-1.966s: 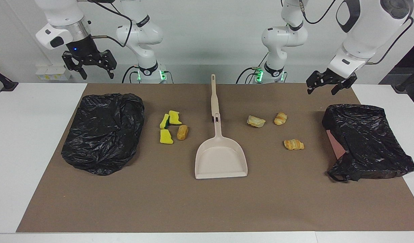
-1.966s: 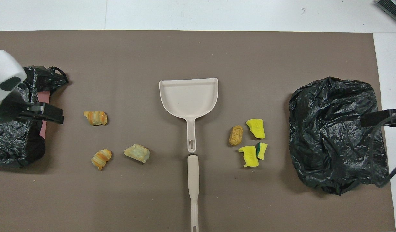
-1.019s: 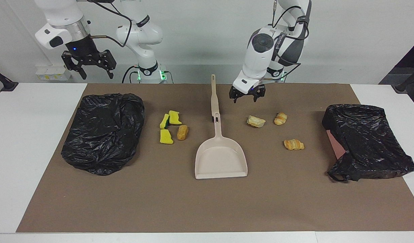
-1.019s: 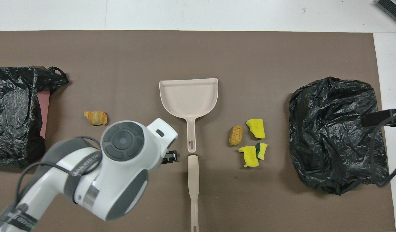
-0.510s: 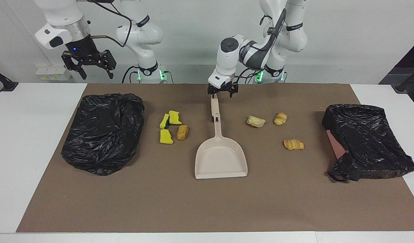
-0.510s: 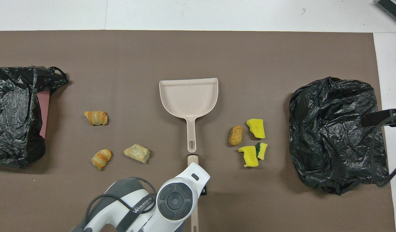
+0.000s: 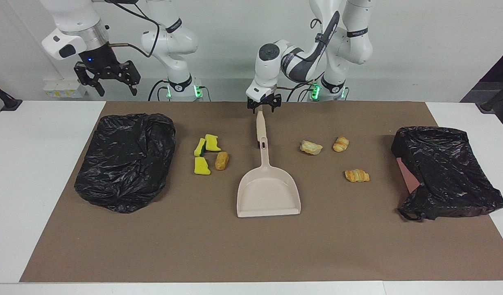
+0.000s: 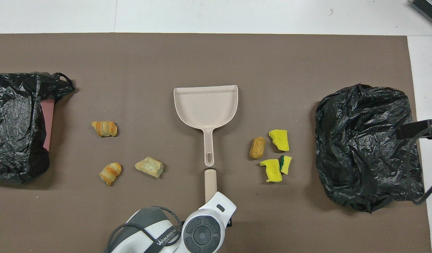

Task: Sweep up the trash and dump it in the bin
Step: 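Reach the left gripper to the beige brush handle and grasp it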

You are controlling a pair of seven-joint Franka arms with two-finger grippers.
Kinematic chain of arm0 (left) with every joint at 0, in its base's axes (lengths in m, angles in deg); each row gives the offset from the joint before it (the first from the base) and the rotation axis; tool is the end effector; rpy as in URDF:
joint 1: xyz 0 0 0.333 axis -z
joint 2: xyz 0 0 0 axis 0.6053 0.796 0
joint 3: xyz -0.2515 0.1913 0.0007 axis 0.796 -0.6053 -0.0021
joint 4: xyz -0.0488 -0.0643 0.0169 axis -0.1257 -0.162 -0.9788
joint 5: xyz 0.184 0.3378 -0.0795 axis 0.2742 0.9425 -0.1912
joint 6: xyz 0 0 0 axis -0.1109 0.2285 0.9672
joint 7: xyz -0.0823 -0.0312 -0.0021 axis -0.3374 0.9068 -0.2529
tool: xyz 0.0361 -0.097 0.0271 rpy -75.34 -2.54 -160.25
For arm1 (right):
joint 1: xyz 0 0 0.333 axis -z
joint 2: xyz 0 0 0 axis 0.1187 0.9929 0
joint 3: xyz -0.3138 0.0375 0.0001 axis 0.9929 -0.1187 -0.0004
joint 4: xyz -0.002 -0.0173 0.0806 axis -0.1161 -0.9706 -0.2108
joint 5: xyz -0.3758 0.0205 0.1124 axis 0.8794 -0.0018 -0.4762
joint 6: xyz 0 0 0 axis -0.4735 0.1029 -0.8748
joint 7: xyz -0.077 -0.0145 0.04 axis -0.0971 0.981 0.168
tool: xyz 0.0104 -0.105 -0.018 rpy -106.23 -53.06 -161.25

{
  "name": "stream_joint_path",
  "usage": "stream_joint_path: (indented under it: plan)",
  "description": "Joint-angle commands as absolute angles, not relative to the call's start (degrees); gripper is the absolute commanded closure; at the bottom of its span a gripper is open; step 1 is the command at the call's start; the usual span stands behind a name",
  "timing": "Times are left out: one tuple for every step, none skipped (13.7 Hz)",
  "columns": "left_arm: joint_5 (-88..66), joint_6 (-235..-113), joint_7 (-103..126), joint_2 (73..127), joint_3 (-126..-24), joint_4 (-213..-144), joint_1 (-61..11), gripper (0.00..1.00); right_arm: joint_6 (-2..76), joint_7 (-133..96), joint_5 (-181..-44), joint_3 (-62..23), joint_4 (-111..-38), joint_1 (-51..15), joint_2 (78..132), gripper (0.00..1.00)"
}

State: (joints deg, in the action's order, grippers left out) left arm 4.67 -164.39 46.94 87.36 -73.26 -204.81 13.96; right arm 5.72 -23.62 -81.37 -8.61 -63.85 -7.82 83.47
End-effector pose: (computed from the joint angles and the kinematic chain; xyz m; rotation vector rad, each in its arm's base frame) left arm 0.2670 -0.4060 0.3382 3.1223 0.0281 -0.2233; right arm 0.5110 -0.0262 0.6545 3.1383 0.0145 -0.0108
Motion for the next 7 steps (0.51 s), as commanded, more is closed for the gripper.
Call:
stream_joint_path:
  plan:
    - [3.5, -165.5, 46.7, 85.9, -74.4, -206.6, 15.7, 1.0, 5.8, -23.2, -81.5, -8.8, -65.7, -7.0, 81.9, 0.0]
    - [3.5, -165.0, 46.5, 85.9, -74.4, -206.6, 15.7, 1.0, 5.9, -23.1, -81.5, -8.8, -65.7, -7.0, 81.9, 0.0]
    - [3.5, -164.7, 46.1, 85.9, -74.5, -206.6, 15.2, 1.0, 5.8, -23.1, -81.5, -8.8, -65.7, -6.9, 81.9, 0.0]
    - [3.5, -163.1, 45.8, 85.3, -74.7, -206.4, 14.9, 1.0, 5.8, -23.1, -81.5, -8.8, -65.7, -6.9, 81.9, 0.0]
    - [3.5, -160.0, 45.6, 84.8, -75.0, -205.9, 13.8, 1.0, 5.8, -23.1, -81.5, -8.8, -65.7, -6.9, 81.9, 0.0]
    - [3.5, -156.3, 45.3, 83.9, -75.0, -204.9, 11.7, 1.0, 5.8, -23.1, -81.5, -8.8, -65.7, -7.0, 81.9, 0.0]
    - [3.5, -152.9, 44.9, 83.8, -75.1, -203.6, 10.2, 1.0, 5.8, -23.2, -81.5, -8.8, -65.9, -6.9, 81.6, 0.0]
